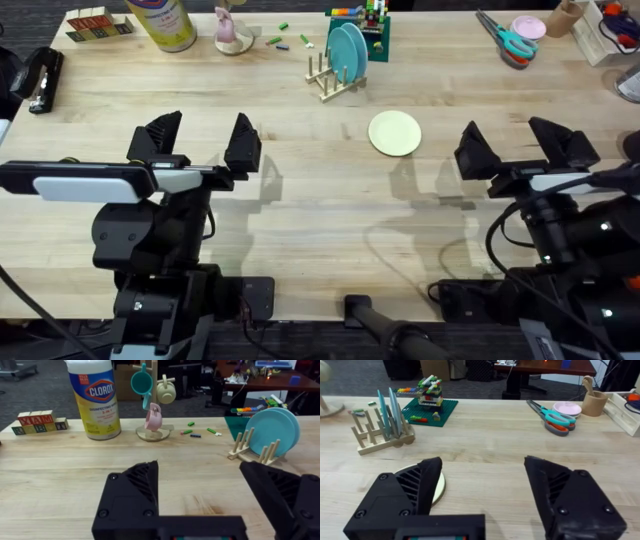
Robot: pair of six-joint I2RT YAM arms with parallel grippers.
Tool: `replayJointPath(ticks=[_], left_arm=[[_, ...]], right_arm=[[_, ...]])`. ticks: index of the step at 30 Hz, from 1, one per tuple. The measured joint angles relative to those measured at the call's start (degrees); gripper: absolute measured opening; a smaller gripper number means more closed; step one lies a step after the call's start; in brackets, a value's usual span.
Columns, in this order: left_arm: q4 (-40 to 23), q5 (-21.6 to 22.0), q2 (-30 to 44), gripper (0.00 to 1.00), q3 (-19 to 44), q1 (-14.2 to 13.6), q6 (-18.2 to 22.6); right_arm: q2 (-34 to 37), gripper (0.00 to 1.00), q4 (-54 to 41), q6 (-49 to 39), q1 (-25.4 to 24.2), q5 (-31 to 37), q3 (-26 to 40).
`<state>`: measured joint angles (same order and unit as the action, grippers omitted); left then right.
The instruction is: Pick up the plates from the table one by one and place each into a slot on the dish rack.
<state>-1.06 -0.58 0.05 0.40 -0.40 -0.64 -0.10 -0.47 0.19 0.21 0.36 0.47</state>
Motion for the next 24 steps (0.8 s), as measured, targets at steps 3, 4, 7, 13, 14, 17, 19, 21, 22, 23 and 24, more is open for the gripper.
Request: replayJointPath(ticks=[3,4,7,13,14,17,19,21,22,23,24], left_arm=[[0.0,0.0,0.0,0.994,0.0,0.0,0.0],[0.0,0.0,0.0,0.994,0.0,0.0,0.0],[0.0,0.0,0.0,0.993,0.0,0.0,0.0],[0.5,0.0,0.0,0.993,0.0,0.0,0.0],[0.7,0.0,0.0,0.993,0.0,0.0,0.0],[1.1,0.0,0.0,0.993,0.0,0.0,-0.1],[1.3,0.0,0.0,0.993,0.0,0.0,-0.2],[1.2,0.0,0.0,0.993,0.1,0.0,-0.2],[0.7,0.0,0.0,0.993,0.2,0.0,-0.3],[-0.2,0.0,0.0,0.993,0.5,0.0,-0.3],[-1.5,0.0,0.0,0.993,1.1,0.0,-0.3]], right_arm=[[0.0,0.997,0.0,0.0,0.0,0.0,0.0],[0.0,0.997,-0.1,0.0,0.0,0.0,0.0],[0.0,0.997,-0.3,0.0,0.0,0.0,0.0],[0.0,0.997,-0.1,0.0,0.0,0.2,0.0],[0.0,0.998,0.1,0.0,0.0,0.3,0.0],[0.0,0.998,1.3,0.0,0.0,0.4,-0.1],[0.0,0.998,2.8,0.0,0.0,0.5,-0.1],[0.0,0.998,3.0,0.0,0.0,0.5,0.0],[0.0,0.998,3.0,0.0,0.0,0.5,0.0],[0.0,0.998,3.0,0.0,0.0,0.5,0.1],[0.0,0.997,2.8,0.0,0.0,0.5,0.4]])
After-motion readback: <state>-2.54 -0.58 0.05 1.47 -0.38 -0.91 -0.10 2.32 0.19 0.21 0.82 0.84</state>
